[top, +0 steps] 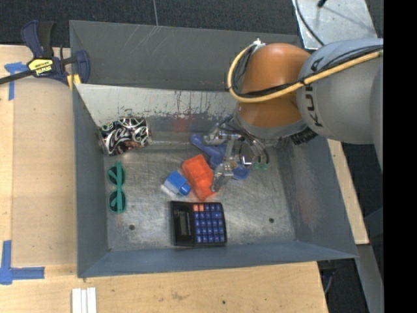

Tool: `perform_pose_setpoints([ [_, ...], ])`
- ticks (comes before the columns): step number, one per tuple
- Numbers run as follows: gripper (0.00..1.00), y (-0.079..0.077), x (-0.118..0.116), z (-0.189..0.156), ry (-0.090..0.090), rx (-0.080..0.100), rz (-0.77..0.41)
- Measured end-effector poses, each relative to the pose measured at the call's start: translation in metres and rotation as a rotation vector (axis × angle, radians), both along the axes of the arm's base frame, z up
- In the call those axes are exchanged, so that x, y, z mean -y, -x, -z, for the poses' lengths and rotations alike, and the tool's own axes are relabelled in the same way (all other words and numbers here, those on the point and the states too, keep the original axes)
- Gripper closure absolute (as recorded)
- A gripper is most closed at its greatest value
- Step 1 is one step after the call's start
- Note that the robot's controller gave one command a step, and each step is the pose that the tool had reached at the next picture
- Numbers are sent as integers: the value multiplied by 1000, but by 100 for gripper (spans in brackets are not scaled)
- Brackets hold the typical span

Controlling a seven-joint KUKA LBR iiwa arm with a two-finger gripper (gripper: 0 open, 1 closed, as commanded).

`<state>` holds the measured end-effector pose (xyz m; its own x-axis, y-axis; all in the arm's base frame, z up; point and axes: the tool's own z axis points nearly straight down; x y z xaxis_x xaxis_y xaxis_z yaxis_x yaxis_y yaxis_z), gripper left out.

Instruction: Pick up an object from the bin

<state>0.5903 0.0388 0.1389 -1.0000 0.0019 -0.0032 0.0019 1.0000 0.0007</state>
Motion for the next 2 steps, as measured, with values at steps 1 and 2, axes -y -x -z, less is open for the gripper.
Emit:
perform_pose_setpoints([
  [1,0,0,0,0,0,0,0],
  [2,0,-1,-12,46,-1,6,54],
])
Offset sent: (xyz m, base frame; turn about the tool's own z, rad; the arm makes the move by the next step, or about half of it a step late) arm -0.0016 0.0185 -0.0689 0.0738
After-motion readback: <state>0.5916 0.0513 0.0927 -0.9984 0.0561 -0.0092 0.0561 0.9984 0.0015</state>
